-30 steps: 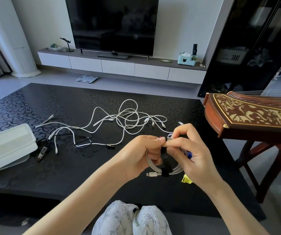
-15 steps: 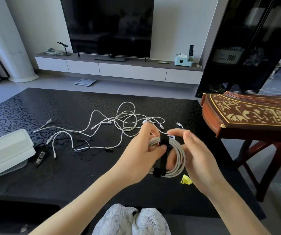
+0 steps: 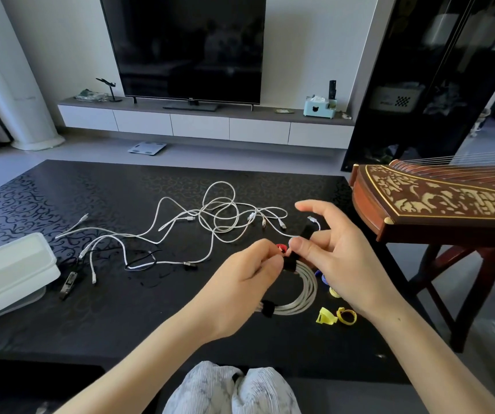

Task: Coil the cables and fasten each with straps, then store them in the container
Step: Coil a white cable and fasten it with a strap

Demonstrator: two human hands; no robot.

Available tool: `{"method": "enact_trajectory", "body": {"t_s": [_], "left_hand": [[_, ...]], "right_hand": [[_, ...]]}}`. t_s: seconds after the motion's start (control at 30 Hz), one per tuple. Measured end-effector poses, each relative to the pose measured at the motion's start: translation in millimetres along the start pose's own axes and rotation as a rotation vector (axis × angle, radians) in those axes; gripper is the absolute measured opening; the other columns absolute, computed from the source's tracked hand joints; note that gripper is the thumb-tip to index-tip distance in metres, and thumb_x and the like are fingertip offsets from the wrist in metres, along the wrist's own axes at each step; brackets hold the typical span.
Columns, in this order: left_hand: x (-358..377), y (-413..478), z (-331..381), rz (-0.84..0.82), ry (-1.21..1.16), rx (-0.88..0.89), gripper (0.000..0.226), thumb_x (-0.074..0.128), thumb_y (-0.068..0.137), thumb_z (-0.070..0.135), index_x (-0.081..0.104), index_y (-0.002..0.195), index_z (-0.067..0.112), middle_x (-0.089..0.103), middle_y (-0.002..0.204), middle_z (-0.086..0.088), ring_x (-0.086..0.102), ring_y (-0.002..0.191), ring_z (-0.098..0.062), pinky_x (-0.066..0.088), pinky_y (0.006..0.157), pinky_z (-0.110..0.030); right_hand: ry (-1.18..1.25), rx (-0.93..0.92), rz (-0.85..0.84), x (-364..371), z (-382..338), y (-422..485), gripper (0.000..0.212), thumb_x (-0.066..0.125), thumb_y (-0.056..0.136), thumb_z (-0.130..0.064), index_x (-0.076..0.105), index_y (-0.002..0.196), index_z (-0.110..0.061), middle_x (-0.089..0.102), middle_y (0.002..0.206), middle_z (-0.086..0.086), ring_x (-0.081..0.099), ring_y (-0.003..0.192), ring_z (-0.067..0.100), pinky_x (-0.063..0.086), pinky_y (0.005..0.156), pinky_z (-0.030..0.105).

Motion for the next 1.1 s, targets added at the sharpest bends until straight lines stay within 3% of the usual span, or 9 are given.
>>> {"method": "enact_trajectory", "body": {"t_s": [0.1, 0.2, 0.43, 0.57, 0.77, 0.87, 0.93, 1.03, 1.1], "left_hand": [[-2, 2, 1, -0.016, 0.046, -0.038, 0.027, 0.043, 0.099, 0.025, 0.055, 0.075, 0.021, 0.042, 0.056, 0.015, 0.035, 0.055, -0.003, 0.030, 0.055, -0.020], [-2, 3, 4, -0.056, 0.089, -0.033, 0.029, 0.048, 0.097, 0.021, 0.052, 0.069, 0.015, 0.044, 0.062, 0.006, 0.037, 0.058, -0.008, 0.031, 0.058, -0.025], [-1, 7, 4, -0.142, 0.083, -0.082, 0.031, 0.051, 0.094, 0.019, 0.051, 0.066, 0.007, 0.038, 0.059, 0.001, 0.032, 0.057, -0.014, 0.027, 0.057, -0.030], [1, 11, -9, -0.123, -0.126, -0.206, 0.040, 0.050, 0.085, 0.032, 0.054, 0.077, -0.006, 0.039, 0.067, -0.012, 0.030, 0.057, -0.018, 0.025, 0.057, -0.032], [1, 16, -16, -0.084, -0.283, -0.288, 0.030, 0.044, 0.097, 0.008, 0.055, 0.070, 0.003, 0.046, 0.063, -0.006, 0.035, 0.055, -0.012, 0.032, 0.059, -0.025], [-2, 21, -18, -0.051, -0.318, -0.271, 0.042, 0.046, 0.097, 0.009, 0.050, 0.056, 0.015, 0.042, 0.055, 0.003, 0.033, 0.049, -0.008, 0.032, 0.058, -0.026], [-2, 22, -18, -0.054, -0.276, -0.228, 0.043, 0.050, 0.093, 0.017, 0.050, 0.050, 0.023, 0.042, 0.053, 0.005, 0.032, 0.047, -0.006, 0.030, 0.058, -0.026], [1, 21, -13, -0.075, -0.219, -0.190, 0.030, 0.049, 0.080, 0.028, 0.048, 0.050, 0.024, 0.039, 0.054, 0.005, 0.030, 0.048, -0.007, 0.025, 0.053, -0.023], [0, 22, -11, -0.074, -0.159, -0.169, 0.026, 0.049, 0.078, 0.030, 0.049, 0.055, 0.018, 0.039, 0.058, -0.001, 0.030, 0.049, -0.008, 0.024, 0.052, -0.023]], "right_hand": [[-0.139, -0.074, 0.004, 2, -5, 3, 0.017, 0.064, 0.087, -0.020, 0.052, 0.098, -0.027, 0.067, 0.059, -0.003, 0.062, 0.056, 0.009, 0.045, 0.062, 0.008], [-0.061, -0.089, -0.018, 4, -8, 3, 0.008, 0.067, 0.084, -0.014, 0.060, 0.082, -0.016, 0.072, 0.066, -0.007, 0.065, 0.059, 0.000, 0.045, 0.057, 0.008], [-0.001, -0.157, 0.028, 3, -8, -2, 0.007, 0.070, 0.081, -0.012, 0.065, 0.076, -0.010, 0.073, 0.069, -0.003, 0.068, 0.063, 0.005, 0.051, 0.061, 0.013], [-0.206, -0.386, 0.128, 9, -8, -16, 0.006, 0.073, 0.079, -0.022, 0.069, 0.075, -0.019, 0.071, 0.069, -0.004, 0.067, 0.065, 0.010, 0.054, 0.060, 0.029], [-0.502, -0.706, 0.156, 23, 7, -32, 0.010, 0.071, 0.080, -0.006, 0.072, 0.082, 0.003, 0.071, 0.102, 0.012, 0.068, 0.084, 0.024, 0.054, 0.071, 0.036], [-0.550, -0.676, 0.095, 23, 8, -36, 0.036, 0.060, 0.091, -0.032, 0.072, 0.097, 0.002, 0.067, 0.115, 0.013, 0.065, 0.094, 0.022, 0.053, 0.082, 0.033], [-0.396, -0.552, 0.077, 19, 6, -35, 0.042, 0.054, 0.093, -0.042, 0.072, 0.100, -0.005, 0.068, 0.115, 0.005, 0.064, 0.101, 0.012, 0.051, 0.087, 0.030], [-0.179, -0.369, 0.097, 8, 8, -27, 0.018, 0.071, 0.082, -0.027, 0.071, 0.097, -0.016, 0.071, 0.098, -0.011, 0.066, 0.091, 0.003, 0.053, 0.080, 0.024], [-0.187, -0.311, 0.068, 7, 12, -22, 0.026, 0.076, 0.077, -0.019, 0.067, 0.102, -0.021, 0.070, 0.090, -0.014, 0.067, 0.086, 0.003, 0.054, 0.076, 0.021]]}}
Point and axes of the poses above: each hand's wrist, its own y-axis towards the middle knuckle, its own x-axis out of the palm, z = x × y, the point moved 4 cm from there along y, towards the middle knuckle
